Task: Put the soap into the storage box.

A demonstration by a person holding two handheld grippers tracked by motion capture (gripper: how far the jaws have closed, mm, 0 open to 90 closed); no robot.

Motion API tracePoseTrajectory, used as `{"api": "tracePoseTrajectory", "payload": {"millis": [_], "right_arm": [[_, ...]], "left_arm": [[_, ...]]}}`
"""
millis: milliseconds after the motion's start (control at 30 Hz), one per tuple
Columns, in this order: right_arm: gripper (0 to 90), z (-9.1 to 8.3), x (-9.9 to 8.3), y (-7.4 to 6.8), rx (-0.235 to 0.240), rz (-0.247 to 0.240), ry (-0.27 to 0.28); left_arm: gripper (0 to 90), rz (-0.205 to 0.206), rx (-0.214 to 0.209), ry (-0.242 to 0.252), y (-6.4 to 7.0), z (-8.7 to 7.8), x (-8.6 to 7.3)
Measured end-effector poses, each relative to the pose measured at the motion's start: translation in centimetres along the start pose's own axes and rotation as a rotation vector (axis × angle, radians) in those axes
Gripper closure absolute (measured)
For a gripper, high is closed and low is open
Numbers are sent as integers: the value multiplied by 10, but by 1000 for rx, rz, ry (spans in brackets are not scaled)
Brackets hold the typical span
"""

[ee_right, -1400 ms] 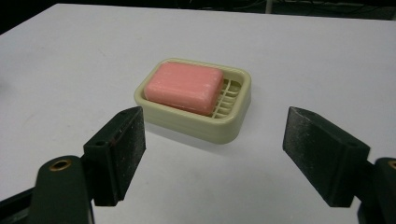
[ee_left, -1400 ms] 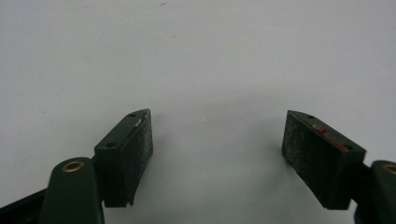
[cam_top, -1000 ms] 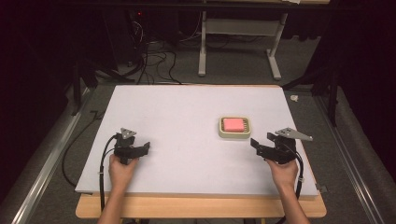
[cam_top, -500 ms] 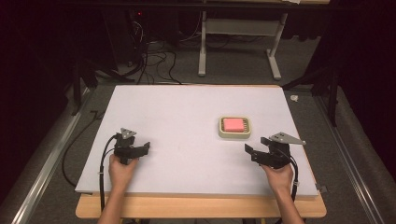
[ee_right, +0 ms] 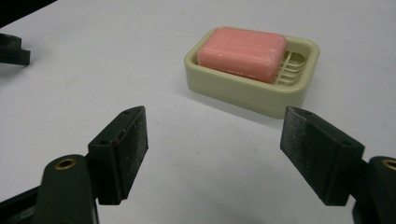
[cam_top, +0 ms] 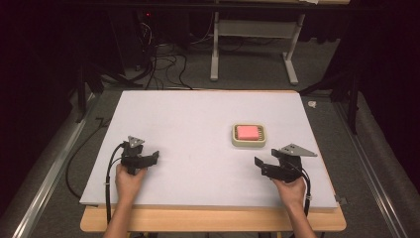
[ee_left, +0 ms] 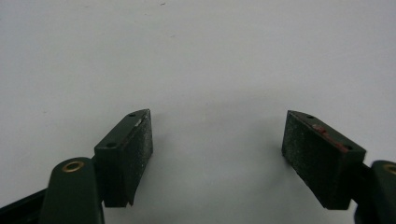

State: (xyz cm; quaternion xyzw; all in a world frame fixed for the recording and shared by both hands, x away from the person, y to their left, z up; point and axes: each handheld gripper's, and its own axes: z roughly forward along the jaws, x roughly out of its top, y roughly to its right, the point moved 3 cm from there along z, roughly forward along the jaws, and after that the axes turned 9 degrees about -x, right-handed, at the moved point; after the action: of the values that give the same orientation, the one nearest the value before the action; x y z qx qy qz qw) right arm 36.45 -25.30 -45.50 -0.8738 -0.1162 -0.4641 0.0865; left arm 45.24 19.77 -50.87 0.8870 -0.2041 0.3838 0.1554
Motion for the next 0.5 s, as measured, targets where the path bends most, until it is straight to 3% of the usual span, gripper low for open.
{"api": "tracePoseTrajectory", "payload": {"millis": [500], "right_arm": [[239,9,-7,-10,3,-28,-31]], "left_arm": [[253,0,0,-2,0,0,0]]}}
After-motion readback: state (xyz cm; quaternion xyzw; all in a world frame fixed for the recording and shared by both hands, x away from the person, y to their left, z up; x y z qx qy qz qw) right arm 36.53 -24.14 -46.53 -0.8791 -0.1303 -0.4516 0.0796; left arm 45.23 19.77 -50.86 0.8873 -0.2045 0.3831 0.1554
